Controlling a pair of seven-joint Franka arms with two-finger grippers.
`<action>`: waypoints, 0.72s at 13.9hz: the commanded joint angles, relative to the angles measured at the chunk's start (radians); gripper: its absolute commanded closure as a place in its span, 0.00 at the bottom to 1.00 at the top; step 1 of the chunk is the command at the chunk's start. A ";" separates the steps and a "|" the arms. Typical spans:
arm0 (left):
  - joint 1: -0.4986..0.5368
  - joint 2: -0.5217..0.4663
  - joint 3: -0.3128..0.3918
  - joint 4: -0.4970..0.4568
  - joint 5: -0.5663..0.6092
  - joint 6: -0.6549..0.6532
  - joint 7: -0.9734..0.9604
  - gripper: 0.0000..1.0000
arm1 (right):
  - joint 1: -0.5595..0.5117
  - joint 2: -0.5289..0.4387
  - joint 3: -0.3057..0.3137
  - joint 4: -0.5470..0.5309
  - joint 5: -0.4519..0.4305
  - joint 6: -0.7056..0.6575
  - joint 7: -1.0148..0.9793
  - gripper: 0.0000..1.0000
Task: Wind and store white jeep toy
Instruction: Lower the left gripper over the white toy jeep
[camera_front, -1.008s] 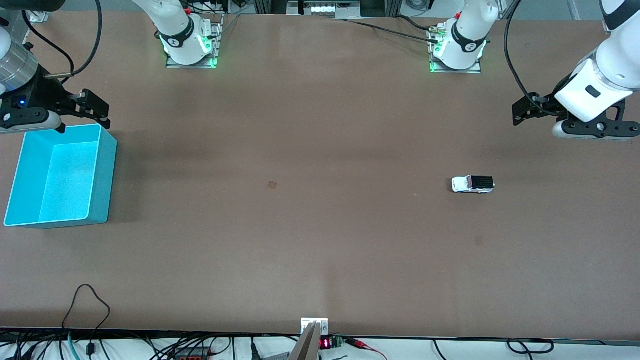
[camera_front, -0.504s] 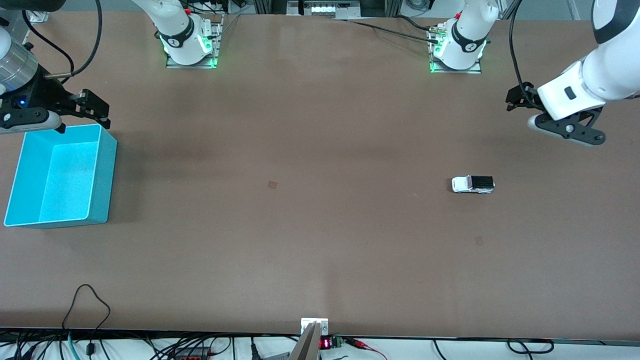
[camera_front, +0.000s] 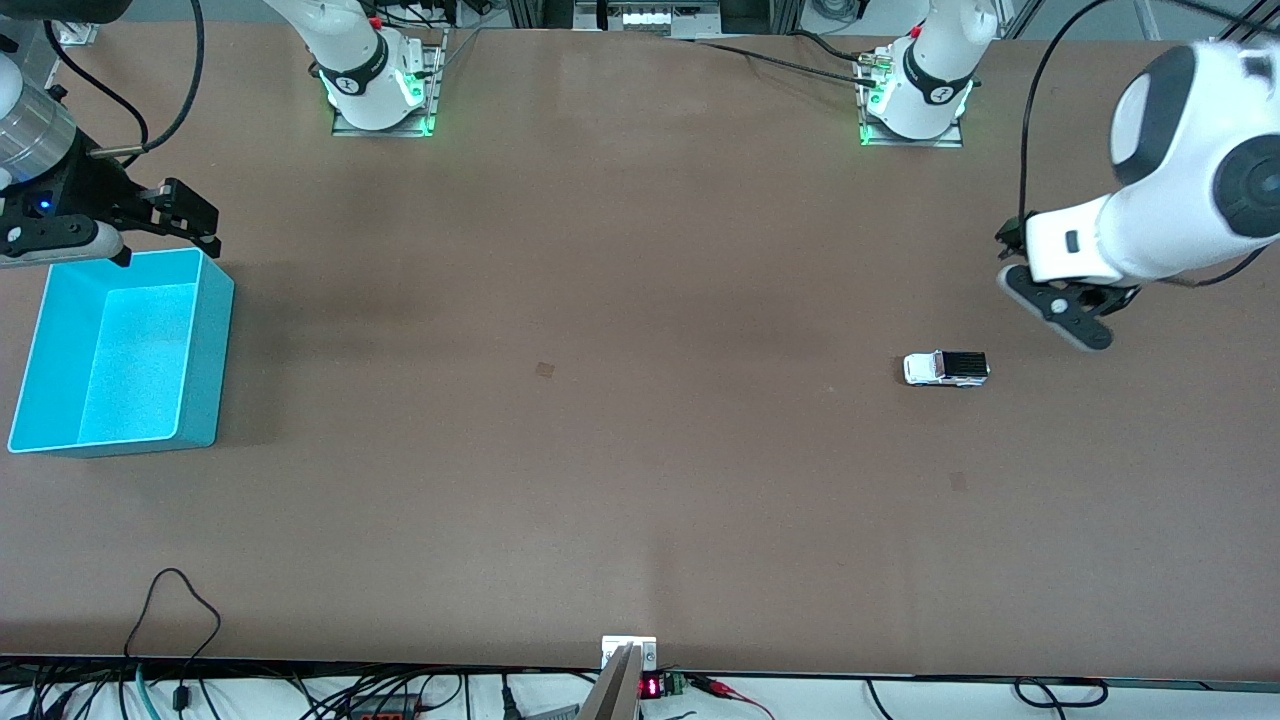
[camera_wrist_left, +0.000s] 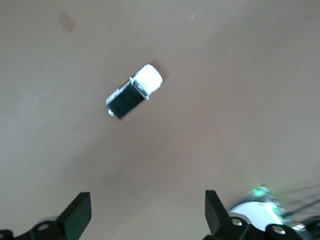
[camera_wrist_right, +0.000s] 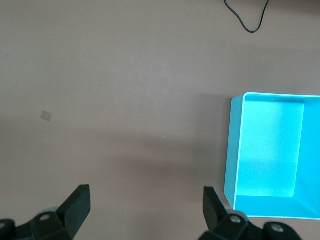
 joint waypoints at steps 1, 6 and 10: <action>-0.004 -0.013 0.001 -0.135 0.021 0.167 0.127 0.00 | 0.005 -0.014 0.000 0.001 -0.015 -0.015 0.011 0.00; -0.004 0.024 0.001 -0.369 0.098 0.550 0.388 0.00 | 0.005 -0.014 0.000 0.001 -0.015 -0.015 0.011 0.00; 0.018 0.135 0.002 -0.393 0.124 0.750 0.620 0.00 | 0.005 -0.014 0.000 0.001 -0.015 -0.015 0.011 0.00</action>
